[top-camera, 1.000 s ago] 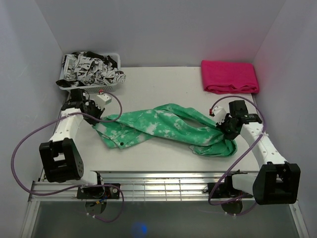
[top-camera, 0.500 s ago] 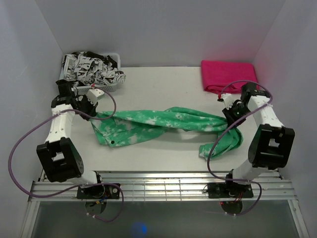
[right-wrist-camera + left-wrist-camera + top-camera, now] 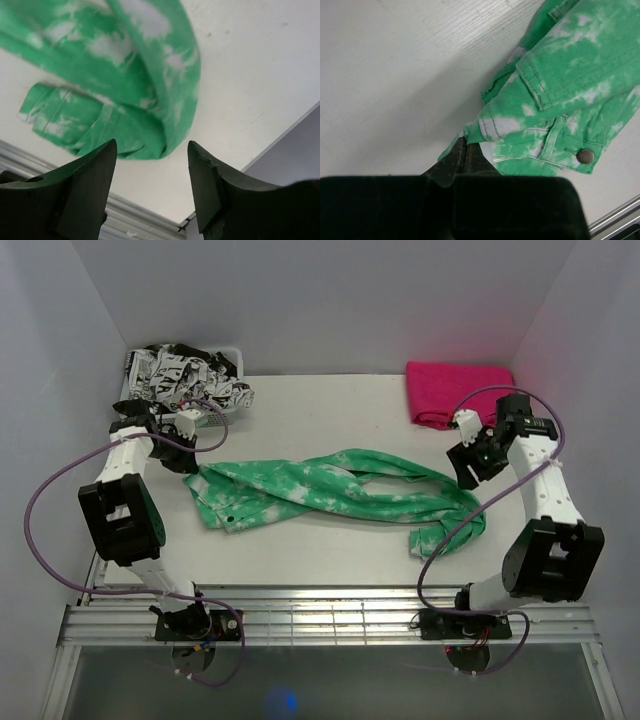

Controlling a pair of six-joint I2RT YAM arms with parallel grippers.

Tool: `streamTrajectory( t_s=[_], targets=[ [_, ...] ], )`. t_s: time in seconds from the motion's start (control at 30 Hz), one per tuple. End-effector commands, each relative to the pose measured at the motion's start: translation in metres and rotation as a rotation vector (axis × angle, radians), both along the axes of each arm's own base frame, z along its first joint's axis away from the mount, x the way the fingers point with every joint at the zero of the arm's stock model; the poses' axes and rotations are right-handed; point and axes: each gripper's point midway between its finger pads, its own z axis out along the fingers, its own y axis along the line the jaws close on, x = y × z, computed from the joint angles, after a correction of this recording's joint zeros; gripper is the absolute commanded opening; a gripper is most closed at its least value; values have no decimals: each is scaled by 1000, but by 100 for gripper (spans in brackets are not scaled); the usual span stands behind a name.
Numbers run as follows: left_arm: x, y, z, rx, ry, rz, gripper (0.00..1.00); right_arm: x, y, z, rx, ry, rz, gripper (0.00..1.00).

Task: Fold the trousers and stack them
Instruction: Flatten the trousers out

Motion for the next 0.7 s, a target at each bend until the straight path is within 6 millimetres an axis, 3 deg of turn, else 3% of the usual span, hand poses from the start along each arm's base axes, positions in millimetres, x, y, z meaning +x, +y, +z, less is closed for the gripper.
streamTrajectory(
  t_s=[0.0,0.07,0.1,0.3,0.5,0.67],
  targets=[
    [4,-3,13,-31,-10,29,0,-50,1,-3,-14,38,13,63],
    [3,-3,10,-34,4,35,0,-68,1,-19,-30,65,41,57],
    [2,-3,8,-35,10,35,0,-74,1,-18,-36,45,54,55],
    [2,-5,5,-49,31,40,0,-110,-8,-66,-100,169,111,57],
    [4,-4,4,-58,45,43,0,-102,-2,-79,-92,137,28,53],
    [1,-5,2,-60,50,37,0,-106,8,-87,-37,213,-67,48]
  ],
)
